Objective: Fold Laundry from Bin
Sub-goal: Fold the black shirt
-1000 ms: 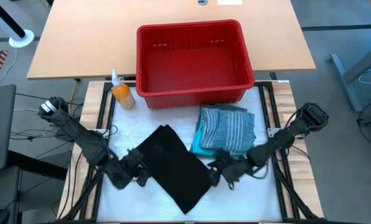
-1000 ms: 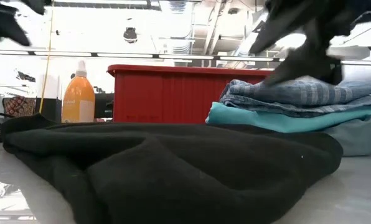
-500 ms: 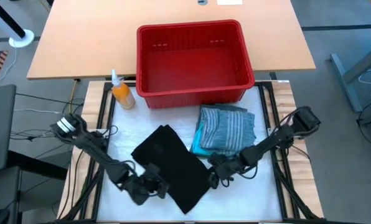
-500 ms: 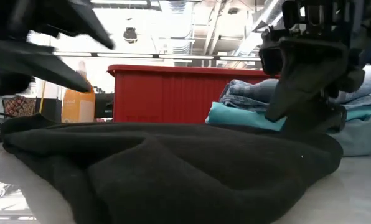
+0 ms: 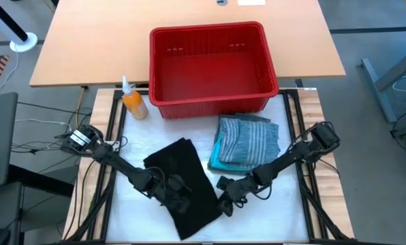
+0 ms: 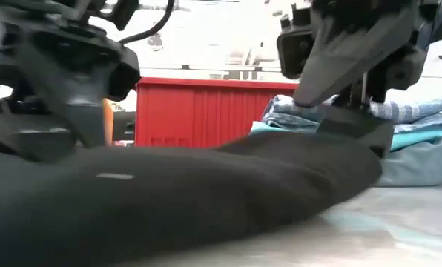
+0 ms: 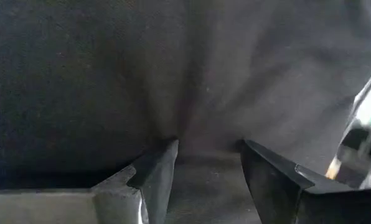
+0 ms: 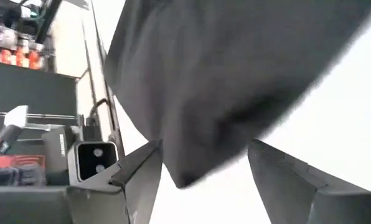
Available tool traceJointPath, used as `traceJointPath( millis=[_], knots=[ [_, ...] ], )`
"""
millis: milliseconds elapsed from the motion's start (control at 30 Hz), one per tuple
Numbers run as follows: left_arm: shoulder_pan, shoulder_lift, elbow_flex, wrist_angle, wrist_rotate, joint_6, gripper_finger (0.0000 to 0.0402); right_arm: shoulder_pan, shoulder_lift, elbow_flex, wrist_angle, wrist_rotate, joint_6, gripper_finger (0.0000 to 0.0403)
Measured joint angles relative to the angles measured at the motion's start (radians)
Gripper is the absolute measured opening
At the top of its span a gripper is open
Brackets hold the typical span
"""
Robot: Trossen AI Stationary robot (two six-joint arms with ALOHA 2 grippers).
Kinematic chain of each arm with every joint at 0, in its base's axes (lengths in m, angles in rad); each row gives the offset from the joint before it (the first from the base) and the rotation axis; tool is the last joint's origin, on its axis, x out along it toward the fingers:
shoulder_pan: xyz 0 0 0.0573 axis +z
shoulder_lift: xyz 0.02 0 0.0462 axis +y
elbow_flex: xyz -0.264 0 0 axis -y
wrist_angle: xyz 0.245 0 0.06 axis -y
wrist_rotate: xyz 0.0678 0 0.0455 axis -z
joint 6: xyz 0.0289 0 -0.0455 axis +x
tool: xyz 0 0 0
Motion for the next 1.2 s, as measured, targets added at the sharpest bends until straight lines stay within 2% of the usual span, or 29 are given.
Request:
traceJointPath(
  millis=[133, 233, 333, 533, 633, 733, 967, 1200],
  knots=[
    [-0.017, -0.002, 0.0, -0.059, 0.125, 0.06, 0.0182, -0.002, -0.039, 0.0, -0.049, 0.129, 0.051, 0.0265],
    [-0.023, -0.02, -0.003, -0.067, 0.129, 0.077, 0.0182, -0.019, -0.034, 0.0, -0.016, 0.229, 0.08, 0.0265],
    [-0.02, -0.086, -0.009, -0.056, 0.02, 0.084, 0.0182, -0.051, 0.003, 0.013, 0.019, 0.227, 0.079, 0.0265],
    [-0.031, -0.332, -0.009, -0.244, -0.188, 0.081, 0.0183, -0.086, 0.071, 0.064, 0.023, 0.234, 0.108, 0.0265],
    [-0.081, -0.427, -0.008, -0.336, -0.262, -0.013, 0.0183, -0.086, 0.112, 0.093, 0.018, 0.262, 0.12, 0.0265],
    [-0.153, -0.483, -0.008, -0.471, -0.326, -0.184, 0.0185, -0.087, 0.167, 0.135, 0.029, 0.276, 0.123, 0.0265],
    [-0.278, -0.459, -0.008, -0.626, -0.329, -0.442, 0.0222, -0.098, 0.282, 0.222, 0.056, 0.278, 0.122, 0.0265],
    [-0.305, -0.316, -0.008, -0.583, -0.322, -0.557, 0.0273, -0.098, 0.303, 0.244, 0.056, 0.279, 0.123, 0.0265]
  ],
)
